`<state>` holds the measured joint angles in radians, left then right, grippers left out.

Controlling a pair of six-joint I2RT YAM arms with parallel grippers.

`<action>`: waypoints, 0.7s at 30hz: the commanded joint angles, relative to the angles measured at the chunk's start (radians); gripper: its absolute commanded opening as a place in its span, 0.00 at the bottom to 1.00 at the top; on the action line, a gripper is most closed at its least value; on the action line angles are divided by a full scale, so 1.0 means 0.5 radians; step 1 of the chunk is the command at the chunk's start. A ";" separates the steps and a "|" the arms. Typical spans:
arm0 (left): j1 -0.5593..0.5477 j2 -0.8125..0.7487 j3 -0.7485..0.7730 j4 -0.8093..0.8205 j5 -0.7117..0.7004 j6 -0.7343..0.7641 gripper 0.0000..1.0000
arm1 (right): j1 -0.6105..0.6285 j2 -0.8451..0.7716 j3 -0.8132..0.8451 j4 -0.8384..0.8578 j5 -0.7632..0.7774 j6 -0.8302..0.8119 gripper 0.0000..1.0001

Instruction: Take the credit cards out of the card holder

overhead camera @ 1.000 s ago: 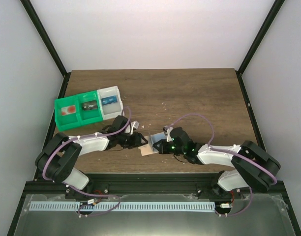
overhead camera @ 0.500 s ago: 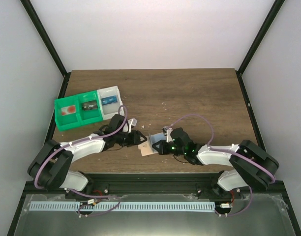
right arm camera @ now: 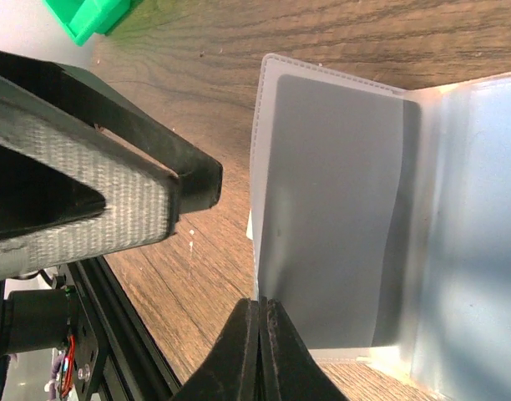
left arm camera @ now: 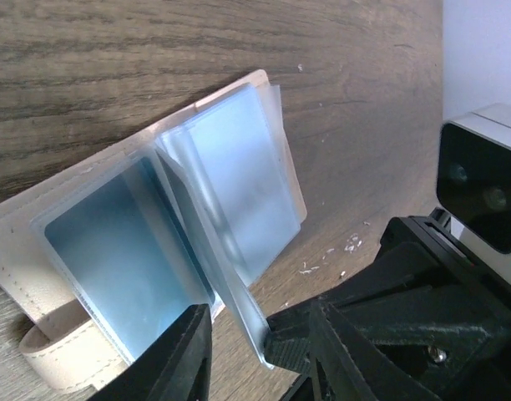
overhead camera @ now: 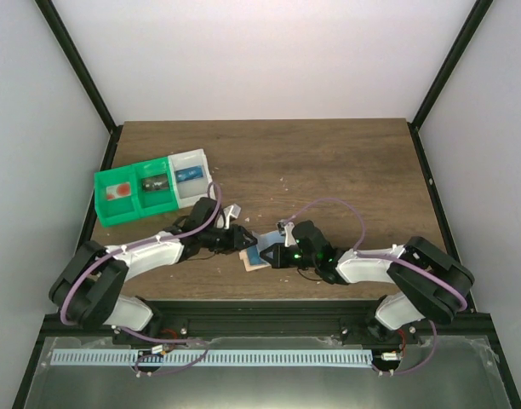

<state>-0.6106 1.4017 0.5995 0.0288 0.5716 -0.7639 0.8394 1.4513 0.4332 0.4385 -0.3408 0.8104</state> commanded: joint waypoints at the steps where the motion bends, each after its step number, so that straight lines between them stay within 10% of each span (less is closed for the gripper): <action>1: -0.008 0.086 0.013 0.090 0.055 -0.007 0.31 | 0.005 -0.022 0.050 -0.058 0.063 0.046 0.00; 21: -0.031 0.328 -0.053 0.511 0.238 -0.140 0.46 | -0.021 -0.571 -0.108 -0.696 0.777 0.061 0.24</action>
<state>-0.6201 1.5318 0.5785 0.2115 0.6643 -0.8234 0.8379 1.2167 0.3885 0.1589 -0.0353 0.8570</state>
